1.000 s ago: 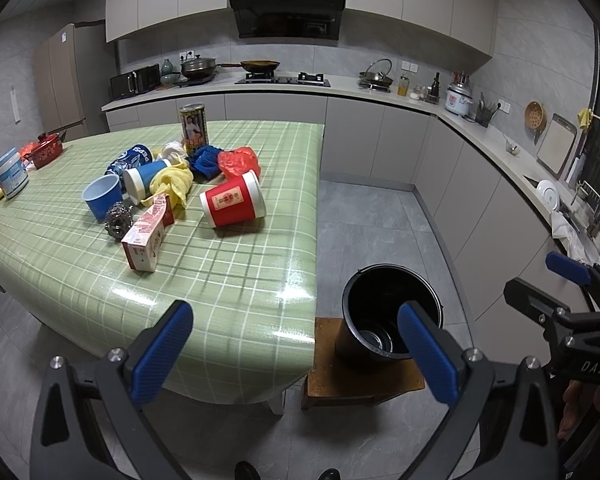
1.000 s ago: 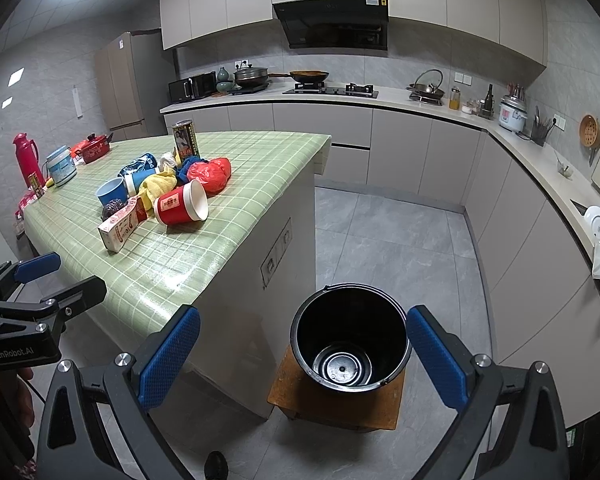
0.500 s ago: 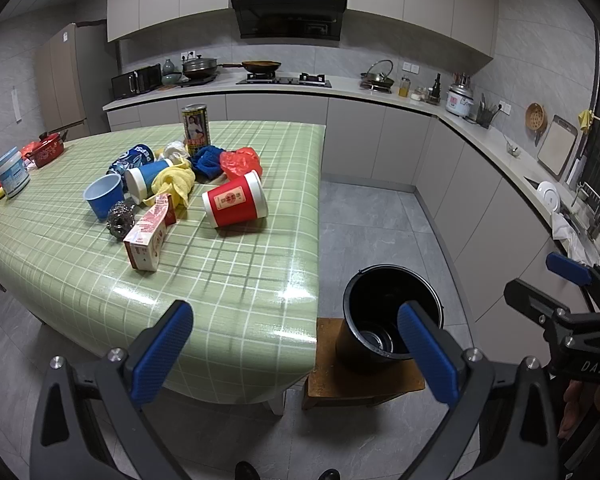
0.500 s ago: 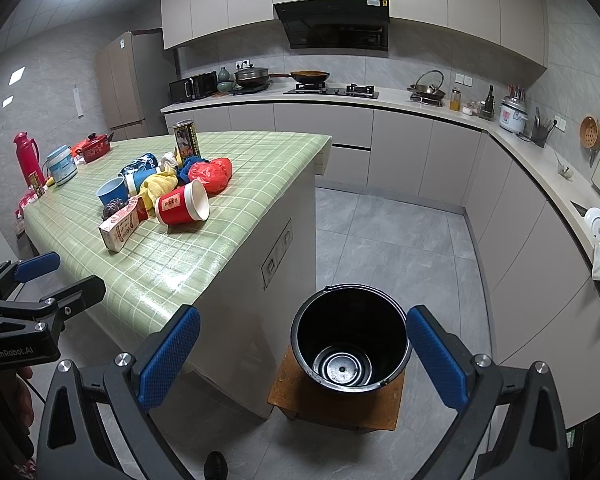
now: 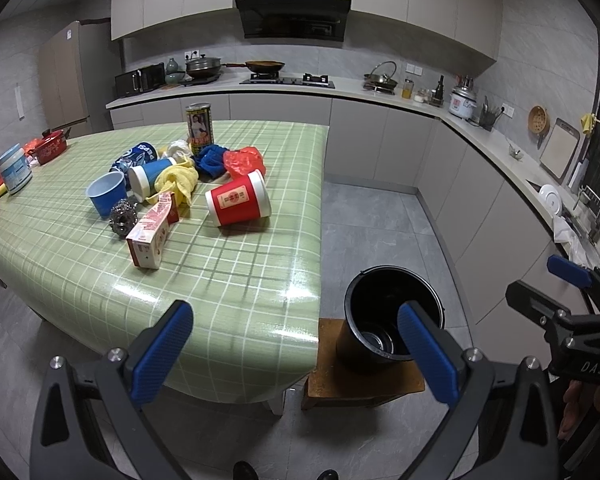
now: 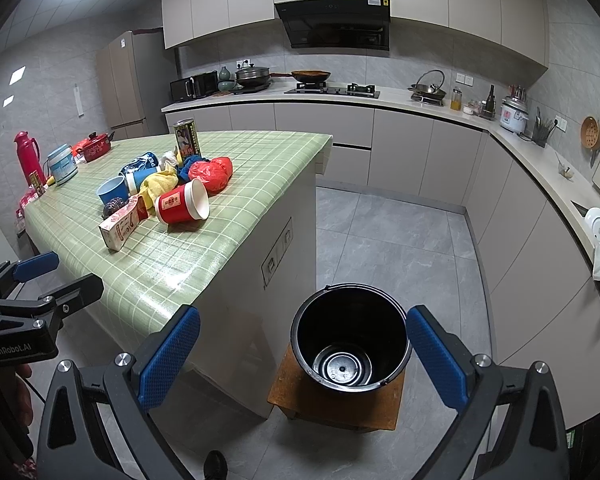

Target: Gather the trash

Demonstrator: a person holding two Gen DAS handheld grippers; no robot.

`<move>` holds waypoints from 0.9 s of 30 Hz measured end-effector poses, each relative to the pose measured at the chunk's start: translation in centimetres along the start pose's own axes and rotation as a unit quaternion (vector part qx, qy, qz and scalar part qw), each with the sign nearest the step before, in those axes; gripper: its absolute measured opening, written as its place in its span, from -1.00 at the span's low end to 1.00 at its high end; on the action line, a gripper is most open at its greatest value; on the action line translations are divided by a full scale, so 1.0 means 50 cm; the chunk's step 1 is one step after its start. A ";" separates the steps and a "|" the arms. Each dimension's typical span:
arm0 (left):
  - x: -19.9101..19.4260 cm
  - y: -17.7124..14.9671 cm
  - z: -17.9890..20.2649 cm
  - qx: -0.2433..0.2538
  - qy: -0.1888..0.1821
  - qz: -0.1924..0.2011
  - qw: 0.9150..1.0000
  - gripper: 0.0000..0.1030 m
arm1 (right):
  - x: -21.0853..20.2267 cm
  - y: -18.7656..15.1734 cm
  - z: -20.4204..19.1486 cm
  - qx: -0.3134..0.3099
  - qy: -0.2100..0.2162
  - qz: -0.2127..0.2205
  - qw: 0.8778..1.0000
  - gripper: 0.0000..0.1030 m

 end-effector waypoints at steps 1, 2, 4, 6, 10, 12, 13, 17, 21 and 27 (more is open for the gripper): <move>-0.001 0.000 -0.002 -0.003 -0.005 -0.001 1.000 0.99 | 0.000 0.000 0.000 0.000 0.000 0.000 1.000 1.00; 0.000 0.001 -0.004 -0.007 -0.006 -0.001 1.000 0.99 | 0.000 0.000 0.000 0.000 0.000 0.000 1.000 1.00; -0.001 0.001 -0.004 -0.008 -0.003 0.001 1.000 0.99 | 0.000 0.002 -0.001 0.000 0.000 -0.001 1.000 1.00; -0.002 0.002 -0.008 -0.013 0.000 0.004 1.000 0.99 | 0.000 0.002 -0.006 -0.001 0.001 -0.001 1.000 1.00; 0.000 0.002 -0.023 -0.026 0.007 0.006 1.000 0.99 | 0.003 0.009 -0.011 -0.004 0.004 -0.002 1.000 1.00; 0.005 0.000 -0.032 -0.029 0.012 0.003 1.000 0.99 | 0.007 0.012 -0.009 -0.006 0.007 -0.003 1.000 1.00; 0.009 -0.001 -0.038 -0.032 0.014 0.001 0.999 0.99 | 0.009 0.014 -0.011 -0.008 0.009 -0.004 1.000 1.00; 0.019 -0.002 -0.069 -0.049 0.035 0.002 0.998 0.99 | 0.021 0.019 -0.014 -0.016 0.019 -0.006 1.000 1.00; 0.043 -0.006 -0.115 -0.071 0.055 -0.010 0.996 0.99 | 0.044 0.033 -0.025 -0.027 0.031 -0.008 0.999 1.00; 0.072 -0.008 -0.181 -0.095 0.092 -0.004 0.991 0.94 | 0.089 0.059 -0.044 -0.043 0.049 -0.007 0.998 1.00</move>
Point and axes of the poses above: each gripper's, at about its wrist camera, not at the fingertips, and x roughly the way its jaws point, z to its right, y to its top, the point moved 4 cm from there along x, roughly the way its jaws point, and after that the axes turned 13 degrees about y, right-handed, at the moved point
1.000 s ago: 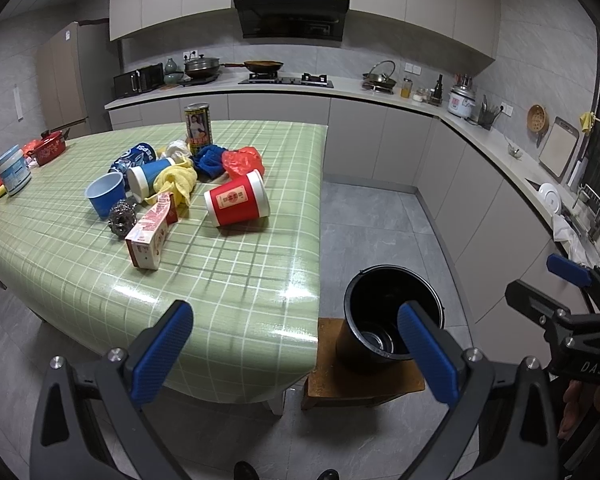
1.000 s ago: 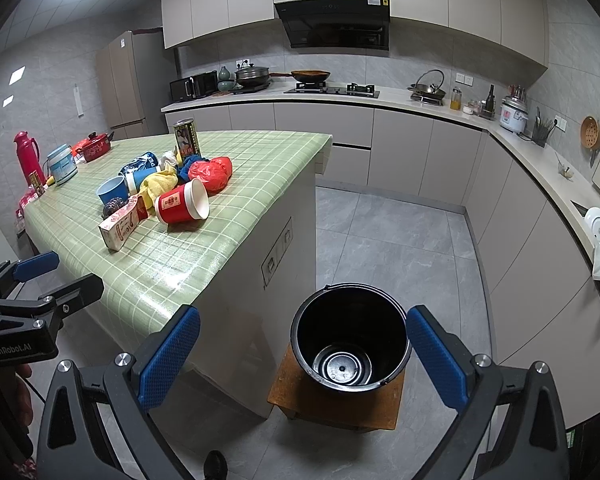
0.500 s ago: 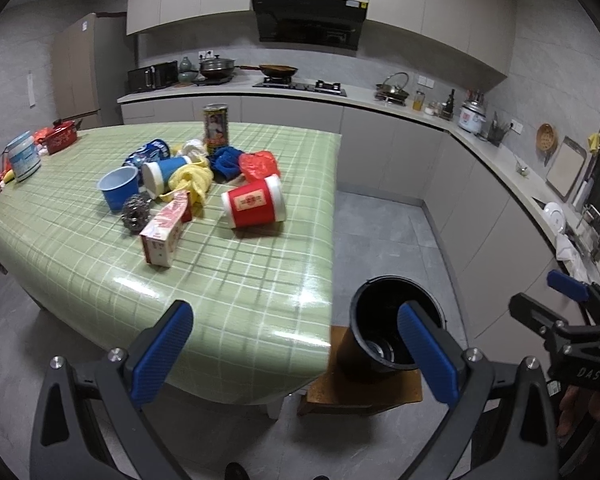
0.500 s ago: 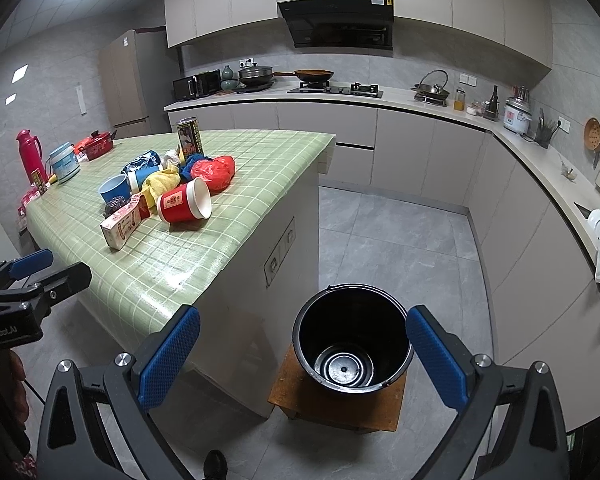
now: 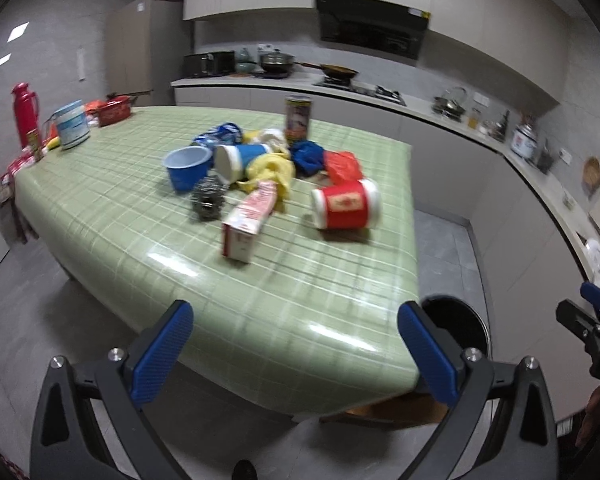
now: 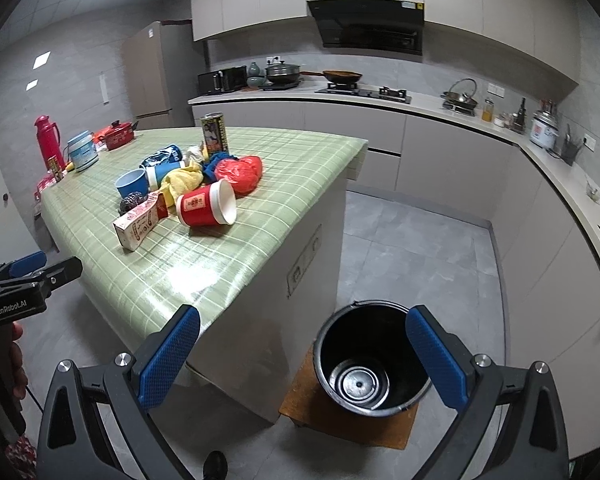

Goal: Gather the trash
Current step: 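Grasp the white milk carton with the left tool while the right tool grasps the red paper cup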

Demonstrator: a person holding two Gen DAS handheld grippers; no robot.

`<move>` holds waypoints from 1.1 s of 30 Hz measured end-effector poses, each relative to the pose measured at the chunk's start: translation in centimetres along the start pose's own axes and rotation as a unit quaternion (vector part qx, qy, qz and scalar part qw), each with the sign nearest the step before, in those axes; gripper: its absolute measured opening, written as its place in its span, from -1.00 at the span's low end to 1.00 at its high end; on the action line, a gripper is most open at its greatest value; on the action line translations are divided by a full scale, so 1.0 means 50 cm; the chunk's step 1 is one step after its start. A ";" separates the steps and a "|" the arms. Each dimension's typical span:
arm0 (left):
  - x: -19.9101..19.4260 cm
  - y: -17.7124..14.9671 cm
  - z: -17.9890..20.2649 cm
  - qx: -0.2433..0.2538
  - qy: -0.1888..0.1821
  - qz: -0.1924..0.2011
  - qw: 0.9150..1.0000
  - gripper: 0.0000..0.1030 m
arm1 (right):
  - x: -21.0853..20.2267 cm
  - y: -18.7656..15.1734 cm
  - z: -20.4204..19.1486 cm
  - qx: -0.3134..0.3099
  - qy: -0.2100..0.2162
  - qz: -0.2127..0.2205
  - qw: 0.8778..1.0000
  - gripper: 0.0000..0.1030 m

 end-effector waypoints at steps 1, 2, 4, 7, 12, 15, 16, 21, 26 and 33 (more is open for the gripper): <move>0.008 0.003 -0.008 -0.003 0.007 0.002 1.000 0.92 | 0.008 0.005 -0.004 -0.002 0.003 0.001 1.000 1.00; 0.017 0.007 -0.015 -0.004 0.016 0.005 1.000 0.92 | 0.018 0.012 -0.008 -0.004 0.007 0.002 1.000 1.00; 0.032 0.012 -0.027 -0.007 0.029 0.008 1.000 0.86 | 0.047 0.027 -0.017 -0.009 0.017 0.001 1.000 1.00; 0.066 0.020 -0.044 -0.014 0.038 0.005 0.999 0.74 | 0.093 0.046 -0.036 -0.013 0.030 -0.004 0.999 1.00; 0.122 0.031 -0.060 -0.008 0.047 0.002 0.999 0.70 | 0.178 0.077 -0.075 -0.021 0.044 -0.014 0.999 1.00; 0.168 0.041 -0.058 -0.004 0.040 -0.003 0.999 0.68 | 0.235 0.094 -0.098 -0.026 0.048 -0.023 0.998 1.00; 0.180 0.044 -0.055 -0.001 0.038 -0.005 0.999 0.64 | 0.247 0.097 -0.102 -0.027 0.049 -0.026 0.998 1.00; 0.256 0.057 -0.044 0.012 0.023 -0.022 0.999 0.53 | 0.335 0.118 -0.126 -0.023 0.052 -0.046 0.997 1.00; 0.313 0.077 -0.040 0.014 0.000 -0.036 0.999 0.33 | 0.408 0.134 -0.142 -0.018 0.052 -0.062 0.997 1.00; 0.359 0.112 -0.036 0.019 -0.024 -0.047 0.998 -0.26 | 0.483 0.154 -0.156 -0.011 0.054 -0.072 0.996 1.00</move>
Point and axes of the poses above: each gripper's, at about its wrist camera, not at the fingertips, and x roughly the way its jaws point, z to its right, y to its top, the point moved 4 cm from there along x, roughly the way its jaws point, and after that the axes turned 13 degrees about y, right-handed, at the moved point
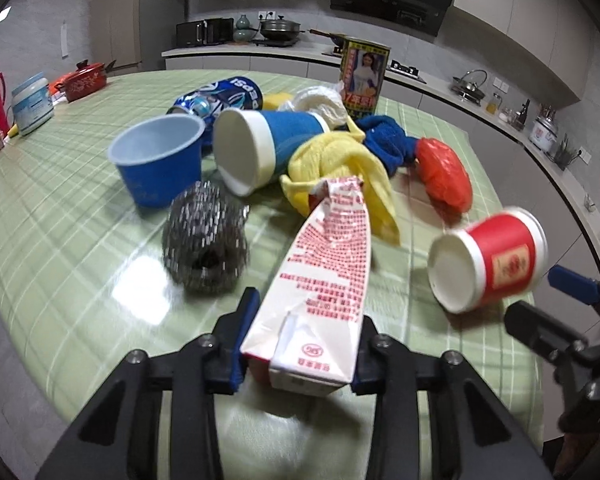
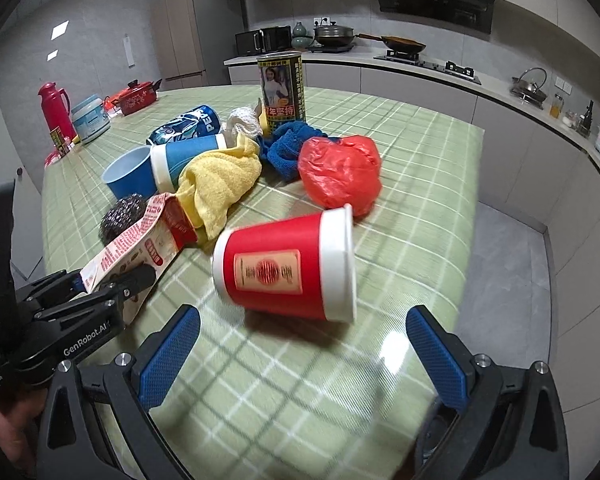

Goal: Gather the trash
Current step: 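Grasp the white milk carton with the left tool while the right tool grasps the red paper cup, then carry the carton and red cup over the black bin and release both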

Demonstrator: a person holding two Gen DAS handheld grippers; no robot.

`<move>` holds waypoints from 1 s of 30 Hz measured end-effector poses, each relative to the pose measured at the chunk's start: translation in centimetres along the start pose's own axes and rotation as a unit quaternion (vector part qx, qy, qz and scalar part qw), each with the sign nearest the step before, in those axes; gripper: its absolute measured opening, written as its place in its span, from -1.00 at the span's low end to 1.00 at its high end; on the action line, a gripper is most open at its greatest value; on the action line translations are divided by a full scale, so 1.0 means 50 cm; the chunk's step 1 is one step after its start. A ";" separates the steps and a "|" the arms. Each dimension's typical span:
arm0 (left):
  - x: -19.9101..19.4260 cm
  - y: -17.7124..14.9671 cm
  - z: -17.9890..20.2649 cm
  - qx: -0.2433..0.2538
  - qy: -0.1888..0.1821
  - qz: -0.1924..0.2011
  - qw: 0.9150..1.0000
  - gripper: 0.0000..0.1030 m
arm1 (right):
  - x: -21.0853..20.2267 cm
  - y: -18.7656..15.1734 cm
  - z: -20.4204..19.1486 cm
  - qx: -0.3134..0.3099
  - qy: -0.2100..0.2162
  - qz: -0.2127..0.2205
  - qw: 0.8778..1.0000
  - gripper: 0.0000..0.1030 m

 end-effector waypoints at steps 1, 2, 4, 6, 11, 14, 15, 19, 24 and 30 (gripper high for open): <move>0.001 0.004 0.000 0.001 0.000 0.001 1.000 -0.26 | 0.009 0.006 -0.001 0.002 0.001 0.000 1.000 1.00; 0.001 0.007 -0.001 0.000 -0.001 0.002 1.000 -0.26 | 0.016 0.010 -0.001 0.005 0.000 0.001 1.000 1.00; 0.002 0.010 -0.003 -0.001 -0.002 0.002 1.000 -0.26 | 0.033 0.020 -0.006 0.008 0.000 0.000 1.000 1.00; 0.000 0.008 -0.005 -0.002 -0.002 0.001 1.000 -0.26 | 0.053 0.027 -0.009 0.011 -0.003 -0.003 1.000 1.00; 0.002 0.003 -0.005 0.001 -0.003 0.000 1.000 -0.26 | 0.077 0.027 -0.006 0.009 -0.010 -0.014 1.000 0.60; -0.004 0.002 -0.006 0.003 -0.005 0.002 1.000 -0.27 | 0.071 0.023 0.002 0.019 -0.003 -0.010 1.000 0.59; -0.008 0.002 -0.007 0.002 -0.006 0.003 1.000 -0.27 | 0.066 0.023 0.004 0.020 -0.002 -0.008 1.000 0.59; -0.025 0.004 0.000 0.005 -0.009 0.006 1.000 -0.27 | 0.031 0.028 0.006 0.020 -0.004 0.010 1.000 0.59; -0.059 0.011 0.018 0.008 -0.015 0.018 1.000 -0.27 | -0.029 0.028 0.025 0.028 -0.009 0.029 0.999 0.59; -0.099 0.018 0.056 0.016 -0.029 0.034 0.999 -0.27 | -0.112 0.017 0.062 0.039 -0.023 0.053 0.998 0.59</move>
Point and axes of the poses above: each gripper's, at about its wrist camera, not at the fingertips, and x roughly the way its jaws point, z to its right, y to its top, the point moved 4 cm from there along x, roughly the way its jaws point, and after that the axes turned 13 degrees about y, right-handed, at the moved point
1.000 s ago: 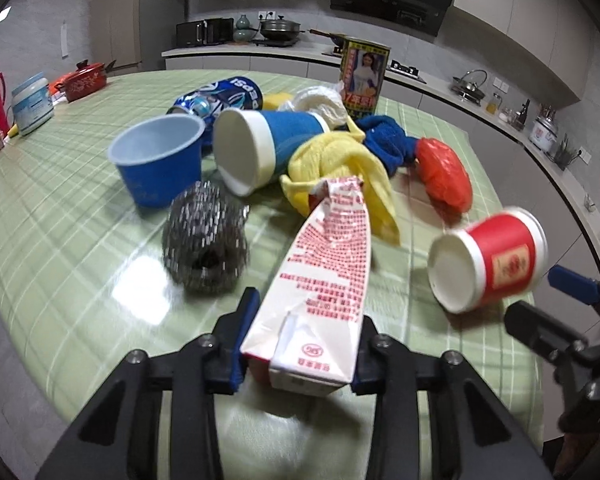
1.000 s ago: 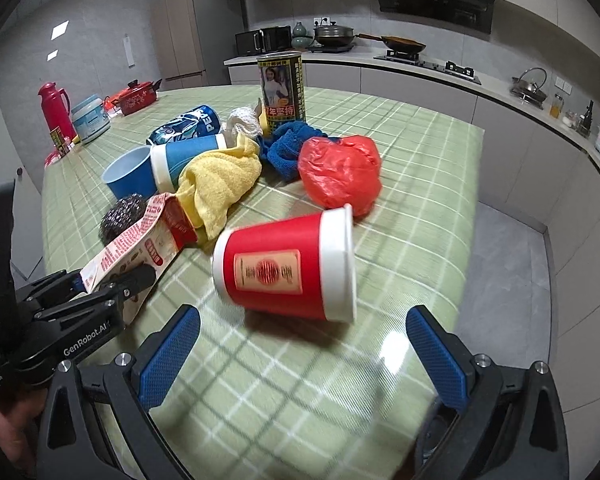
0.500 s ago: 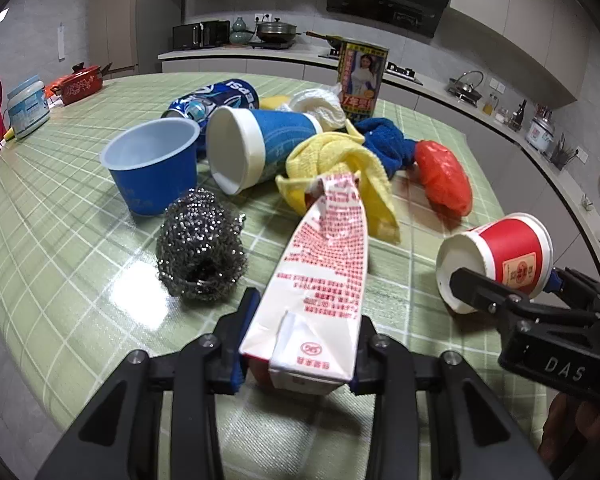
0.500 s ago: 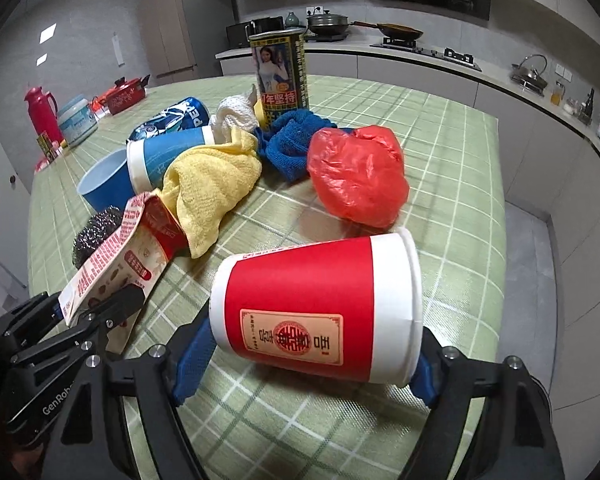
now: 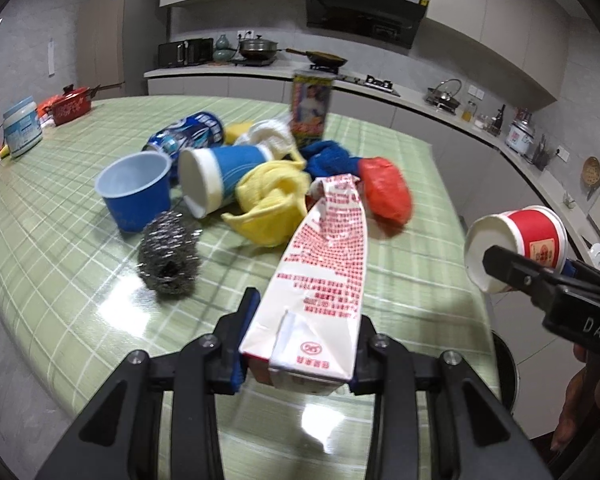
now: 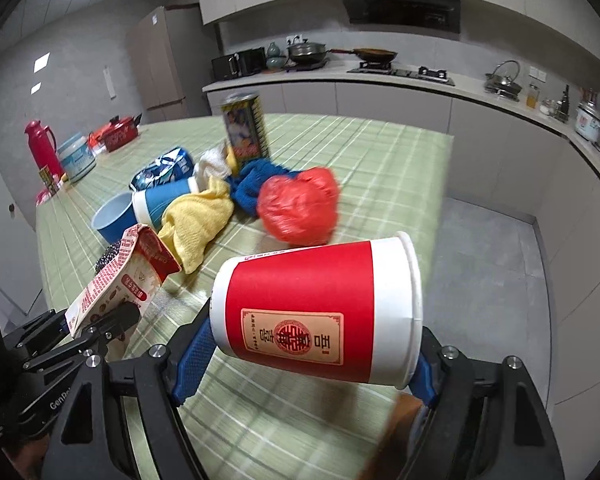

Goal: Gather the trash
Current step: 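Carry the carton and red cup over the black bin and release both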

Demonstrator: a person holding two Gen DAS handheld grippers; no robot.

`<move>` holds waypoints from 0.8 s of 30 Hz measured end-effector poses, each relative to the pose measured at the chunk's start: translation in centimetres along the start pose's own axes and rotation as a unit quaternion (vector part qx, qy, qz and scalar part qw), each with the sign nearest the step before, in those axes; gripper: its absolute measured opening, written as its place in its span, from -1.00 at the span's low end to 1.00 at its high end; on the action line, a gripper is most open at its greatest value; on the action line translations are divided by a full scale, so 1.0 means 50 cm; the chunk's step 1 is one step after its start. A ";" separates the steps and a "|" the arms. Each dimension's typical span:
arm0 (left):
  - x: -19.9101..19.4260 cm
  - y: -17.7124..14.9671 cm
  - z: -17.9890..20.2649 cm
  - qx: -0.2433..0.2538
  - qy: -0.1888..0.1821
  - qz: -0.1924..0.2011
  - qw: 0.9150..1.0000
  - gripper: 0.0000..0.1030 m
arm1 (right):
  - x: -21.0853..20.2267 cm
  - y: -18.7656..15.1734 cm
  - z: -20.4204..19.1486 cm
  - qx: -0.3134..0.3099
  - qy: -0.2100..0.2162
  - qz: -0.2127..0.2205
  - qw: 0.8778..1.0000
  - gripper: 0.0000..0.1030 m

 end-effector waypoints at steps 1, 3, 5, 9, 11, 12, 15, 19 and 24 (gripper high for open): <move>-0.005 -0.001 0.010 0.003 -0.003 0.002 1.000 -0.27 | -0.013 -0.002 0.010 0.004 -0.004 0.004 1.000 0.59; -0.015 -0.001 0.037 0.012 -0.011 0.006 1.000 -0.27 | -0.039 -0.008 0.033 0.012 -0.012 0.010 1.000 0.59; -0.020 0.000 0.063 0.018 -0.019 0.008 1.000 -0.27 | -0.066 -0.016 0.063 0.023 -0.022 0.015 0.999 0.59; -0.030 -0.003 0.128 0.035 -0.043 0.010 0.998 -0.27 | -0.126 -0.042 0.131 0.048 -0.047 0.024 0.997 0.59; -0.037 -0.008 0.165 0.044 -0.054 0.011 0.997 -0.27 | -0.156 -0.059 0.166 0.059 -0.061 0.025 0.996 0.59; -0.040 -0.011 0.187 0.051 -0.062 0.012 0.997 -0.27 | -0.168 -0.066 0.179 0.063 -0.066 0.027 0.995 0.59; -0.048 -0.023 0.247 0.069 -0.082 0.011 0.994 -0.27 | -0.210 -0.088 0.224 0.078 -0.080 0.032 0.993 0.59; -0.055 -0.050 0.317 0.091 -0.104 0.004 0.990 -0.27 | -0.257 -0.125 0.278 0.097 -0.099 0.032 0.990 0.59; -0.050 -0.099 0.410 0.122 -0.128 -0.016 0.984 -0.27 | -0.280 -0.179 0.335 0.119 -0.115 0.016 0.986 0.59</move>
Point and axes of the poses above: each gripper's, at about its wrist camera, not at the fingertips, and x roughly the way its jaws point, z to its right, y to its top, the point moved 4 cm from there along x, roughly the way its jaws point, and after that the axes turned 13 degrees about y, right-handed, at the moved point
